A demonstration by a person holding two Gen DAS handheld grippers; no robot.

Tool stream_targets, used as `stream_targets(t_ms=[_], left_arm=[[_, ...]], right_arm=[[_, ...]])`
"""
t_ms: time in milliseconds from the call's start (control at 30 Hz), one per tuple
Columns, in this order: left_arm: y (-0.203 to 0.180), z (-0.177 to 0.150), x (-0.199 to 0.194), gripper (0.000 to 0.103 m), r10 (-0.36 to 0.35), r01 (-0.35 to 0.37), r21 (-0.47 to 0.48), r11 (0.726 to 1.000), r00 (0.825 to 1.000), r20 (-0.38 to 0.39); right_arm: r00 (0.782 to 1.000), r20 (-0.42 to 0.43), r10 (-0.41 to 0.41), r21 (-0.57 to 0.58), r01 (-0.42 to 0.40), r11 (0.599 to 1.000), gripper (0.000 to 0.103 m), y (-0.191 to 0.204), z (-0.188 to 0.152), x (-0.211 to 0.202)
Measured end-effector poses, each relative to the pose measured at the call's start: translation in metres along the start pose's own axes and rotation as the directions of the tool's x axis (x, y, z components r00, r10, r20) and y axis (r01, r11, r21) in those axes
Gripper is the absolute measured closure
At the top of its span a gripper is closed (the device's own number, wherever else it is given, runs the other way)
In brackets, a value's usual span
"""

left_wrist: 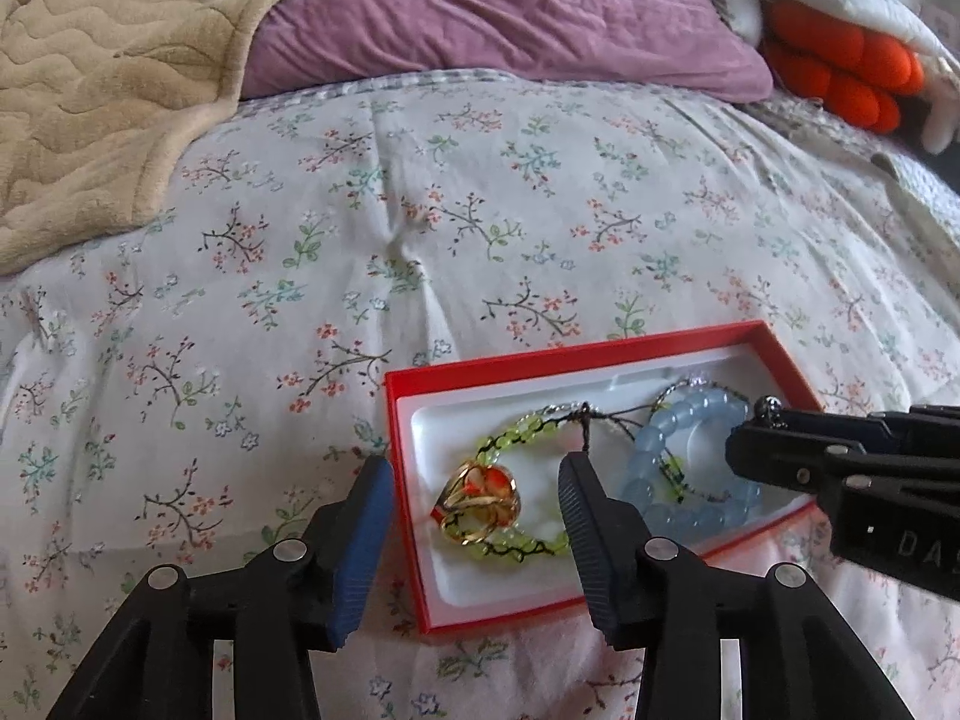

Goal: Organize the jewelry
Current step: 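Open the left tool to drop the gold ring while the right tool releases the clip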

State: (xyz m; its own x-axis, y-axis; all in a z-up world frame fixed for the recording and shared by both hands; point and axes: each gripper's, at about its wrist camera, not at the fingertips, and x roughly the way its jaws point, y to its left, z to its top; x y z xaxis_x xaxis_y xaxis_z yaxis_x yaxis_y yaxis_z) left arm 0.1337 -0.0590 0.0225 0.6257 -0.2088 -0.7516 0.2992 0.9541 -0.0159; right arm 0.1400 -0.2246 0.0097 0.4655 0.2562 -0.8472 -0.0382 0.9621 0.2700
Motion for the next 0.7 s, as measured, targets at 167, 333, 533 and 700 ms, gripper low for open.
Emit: stream_targets(t_ms=[167,333,533,700], left_arm=[[0.002,-0.002,-0.006,0.050,0.008,-0.008,0.007,1.000,1.000,-0.001],[0.005,-0.006,-0.016,0.037,0.021,-0.021,0.019,1.000,1.000,-0.007],[0.009,-0.014,-0.026,0.025,0.019,-0.018,0.029,0.999,0.999,-0.038],[0.012,-0.021,-0.038,0.016,-0.017,0.016,-0.007,1.000,0.998,-0.062]], right_arm=[[1.000,-0.007,0.016,0.014,-0.016,1.000,0.075,-0.003,0.000,-0.003],[1.000,0.002,0.027,0.010,-0.027,1.000,0.063,-0.003,-0.001,-0.013],[0.999,0.031,0.041,-0.006,-0.040,0.999,0.047,-0.004,-0.005,-0.035],[0.998,0.051,0.048,-0.013,-0.048,0.999,0.040,-0.004,-0.013,-0.054]])
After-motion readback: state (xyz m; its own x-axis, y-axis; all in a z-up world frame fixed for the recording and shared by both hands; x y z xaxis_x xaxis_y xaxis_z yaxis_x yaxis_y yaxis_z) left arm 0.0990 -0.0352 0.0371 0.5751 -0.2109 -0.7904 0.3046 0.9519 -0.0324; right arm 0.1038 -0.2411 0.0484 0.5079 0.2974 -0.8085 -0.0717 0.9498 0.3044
